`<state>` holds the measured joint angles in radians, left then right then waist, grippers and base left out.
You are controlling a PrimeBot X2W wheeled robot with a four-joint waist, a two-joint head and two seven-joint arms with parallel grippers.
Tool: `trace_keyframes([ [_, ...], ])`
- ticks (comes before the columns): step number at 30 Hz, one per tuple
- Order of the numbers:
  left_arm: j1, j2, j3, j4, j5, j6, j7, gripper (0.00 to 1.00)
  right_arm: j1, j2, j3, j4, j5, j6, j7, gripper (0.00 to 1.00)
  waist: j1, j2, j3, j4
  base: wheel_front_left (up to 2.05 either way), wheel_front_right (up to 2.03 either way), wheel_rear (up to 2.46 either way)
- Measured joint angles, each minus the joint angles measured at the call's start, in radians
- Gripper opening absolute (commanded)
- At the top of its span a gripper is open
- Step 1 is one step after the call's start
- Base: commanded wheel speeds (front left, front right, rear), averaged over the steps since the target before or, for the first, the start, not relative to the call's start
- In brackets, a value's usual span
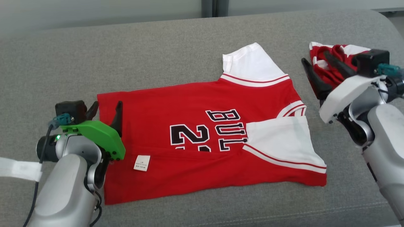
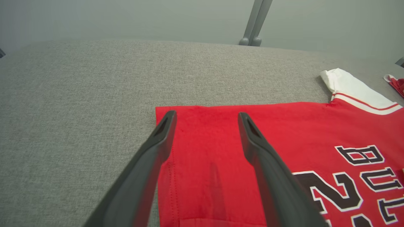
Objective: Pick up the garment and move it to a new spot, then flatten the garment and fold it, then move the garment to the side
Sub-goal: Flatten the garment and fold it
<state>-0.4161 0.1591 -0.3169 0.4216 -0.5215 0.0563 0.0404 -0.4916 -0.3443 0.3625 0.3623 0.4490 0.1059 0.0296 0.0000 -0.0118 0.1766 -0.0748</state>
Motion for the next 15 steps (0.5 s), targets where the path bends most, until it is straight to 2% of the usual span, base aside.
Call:
trace_keyframes([
  [10,-0.174,0.011,0.014,0.068,0.025,0.026,0.093,1.0,-0.199,-0.024,0.053,0.034,-0.027,0.009,0.141,1.0,0.0,0.0,0.132,0.01,0.0,0.0,0.0],
  [15,-0.232,0.013,0.022,0.101,0.033,0.034,0.135,1.0,-0.287,-0.035,0.054,0.044,-0.027,0.011,0.178,1.0,0.0,0.0,0.2,0.014,0.0,0.0,0.0],
])
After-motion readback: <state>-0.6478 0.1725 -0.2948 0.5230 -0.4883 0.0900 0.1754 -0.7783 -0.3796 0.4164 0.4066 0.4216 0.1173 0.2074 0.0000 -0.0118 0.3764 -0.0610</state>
